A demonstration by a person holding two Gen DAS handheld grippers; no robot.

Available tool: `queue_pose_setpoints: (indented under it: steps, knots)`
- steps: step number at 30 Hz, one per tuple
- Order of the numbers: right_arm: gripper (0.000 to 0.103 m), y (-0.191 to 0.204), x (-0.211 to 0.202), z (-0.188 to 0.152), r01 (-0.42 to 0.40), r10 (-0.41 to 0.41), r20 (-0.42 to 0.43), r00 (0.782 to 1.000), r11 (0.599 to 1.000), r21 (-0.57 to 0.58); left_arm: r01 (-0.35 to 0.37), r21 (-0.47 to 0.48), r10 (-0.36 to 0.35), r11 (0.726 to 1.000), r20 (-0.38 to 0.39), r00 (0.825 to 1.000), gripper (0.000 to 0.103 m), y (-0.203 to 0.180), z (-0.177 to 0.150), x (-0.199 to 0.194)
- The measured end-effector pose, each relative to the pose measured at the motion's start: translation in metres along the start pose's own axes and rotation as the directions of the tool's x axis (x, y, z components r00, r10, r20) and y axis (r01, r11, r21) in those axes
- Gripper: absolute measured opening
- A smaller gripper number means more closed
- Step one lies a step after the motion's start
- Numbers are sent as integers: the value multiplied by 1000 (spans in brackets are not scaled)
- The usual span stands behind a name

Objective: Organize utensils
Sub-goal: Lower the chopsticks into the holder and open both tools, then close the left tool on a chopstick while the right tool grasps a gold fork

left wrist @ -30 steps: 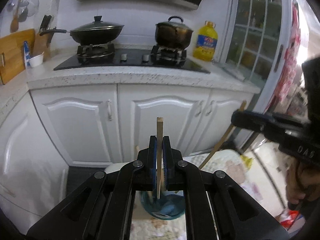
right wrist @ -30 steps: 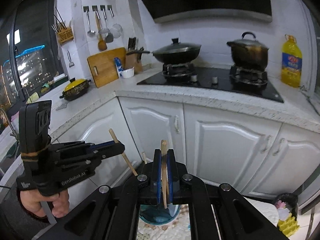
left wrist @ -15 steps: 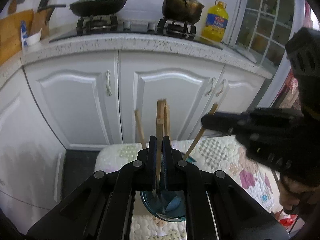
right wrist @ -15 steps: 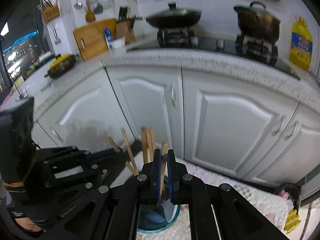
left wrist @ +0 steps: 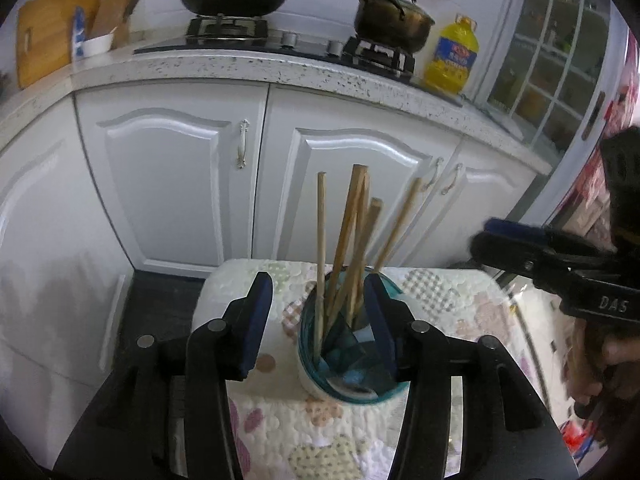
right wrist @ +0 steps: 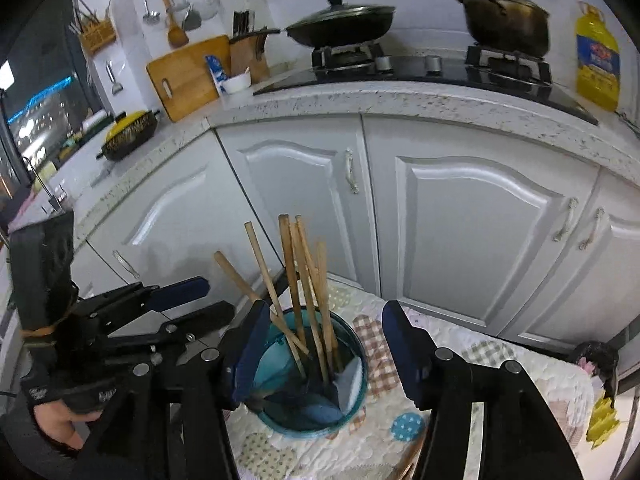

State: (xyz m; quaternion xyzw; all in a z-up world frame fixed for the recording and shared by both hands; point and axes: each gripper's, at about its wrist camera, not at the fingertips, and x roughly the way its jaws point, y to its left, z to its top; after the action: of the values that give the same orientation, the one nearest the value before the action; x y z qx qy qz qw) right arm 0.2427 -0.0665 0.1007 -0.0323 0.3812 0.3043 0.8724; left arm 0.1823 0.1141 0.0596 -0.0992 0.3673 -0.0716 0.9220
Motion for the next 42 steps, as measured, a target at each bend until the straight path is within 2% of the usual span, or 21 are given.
queue_pose_setpoints:
  steps: [3,6,8,10,11,13,15,17,20,22,27,30,33,34,36,38,42]
  knots:
    - [62,-17,-21,-18,16,-17,16,1000,1000,17,13,-5,-13,1000,32,999,48,-13,-19,-21]
    - [62,-47,-25,-49,68,-67,-29,997,996,49,55,22,-55,998,22,998,48,-36,-49,-29]
    - [61,-77,-15,-80,110,-98,-108,989,988,106,90,40,-89,995,-19,996,48,-56,-78,-23]
    - [53,-107,1,-113,129,-90,-202,975,973,189,111,66,-107,992,-72,992,48,-76,-111,-9]
    - [44,-116,8,-127,127,-74,-234,969,967,222,119,77,-111,990,-102,989,48,-84,-125,-1]
    - [41,-129,25,-156,121,-39,-294,955,956,269,116,96,-97,989,-180,979,48,-96,-153,22]
    - [39,-129,36,-172,126,-36,-318,947,956,266,105,103,-79,989,-233,969,48,-102,-175,41]
    - [39,-126,49,-184,99,2,-336,942,953,285,93,86,-66,992,-282,957,48,-101,-191,54]
    - [38,-113,65,-186,92,8,-366,930,963,255,81,55,-60,995,-312,948,48,-95,-199,63]
    - [38,-110,74,-191,110,-16,-389,921,969,221,77,39,-61,996,-316,947,48,-91,-199,65]
    - [38,-103,80,-191,126,-56,-388,920,979,158,77,8,-70,997,-327,943,48,-86,-208,68]
    - [39,-89,83,-193,148,-109,-393,913,987,70,79,-13,-78,997,-341,937,48,-84,-214,73]
    - [38,-77,88,-194,194,-182,-402,897,981,-12,79,-18,-80,997,-343,936,48,-82,-216,74]
    - [35,-70,91,-194,214,-218,-404,888,975,-55,79,-17,-80,997,-344,935,48,-83,-215,74]
    - [14,-63,93,-194,204,-219,-395,892,976,-81,77,-14,-77,997,-349,934,48,-85,-211,75]
    - [11,-62,92,-193,217,-238,-390,889,971,-97,78,5,-72,997,-343,937,48,-91,-203,76]
    - [7,-97,72,-201,239,-215,-384,898,971,17,111,54,-85,992,-352,932,48,-113,-181,88]
